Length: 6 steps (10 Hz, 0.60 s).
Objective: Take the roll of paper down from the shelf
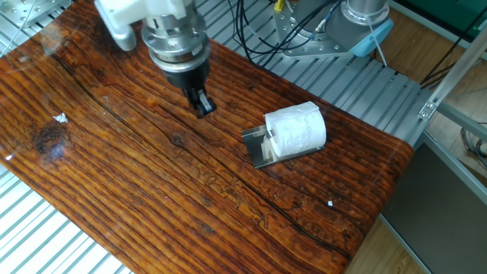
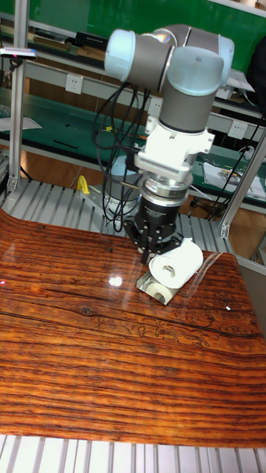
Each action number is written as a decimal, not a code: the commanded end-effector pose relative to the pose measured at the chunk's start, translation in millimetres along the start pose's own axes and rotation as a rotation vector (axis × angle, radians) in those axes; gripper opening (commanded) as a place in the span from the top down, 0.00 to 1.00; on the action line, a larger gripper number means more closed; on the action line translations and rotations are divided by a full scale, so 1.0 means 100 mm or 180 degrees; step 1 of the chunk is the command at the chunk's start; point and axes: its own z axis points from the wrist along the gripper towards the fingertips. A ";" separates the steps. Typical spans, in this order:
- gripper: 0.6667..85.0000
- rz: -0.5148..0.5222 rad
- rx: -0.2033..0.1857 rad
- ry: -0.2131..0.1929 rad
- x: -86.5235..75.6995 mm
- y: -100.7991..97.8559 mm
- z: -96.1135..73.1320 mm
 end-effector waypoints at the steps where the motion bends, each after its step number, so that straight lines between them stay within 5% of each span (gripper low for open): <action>1: 0.58 0.0036 -0.0147 -0.0122 0.11 0.20 0.01; 3: 0.48 -0.0055 -0.0224 -0.0192 0.19 0.16 0.05; 5: 0.43 -0.0097 -0.0367 -0.0462 0.13 0.17 0.09; 6: 0.42 -0.0024 -0.0298 -0.0414 0.24 0.12 0.08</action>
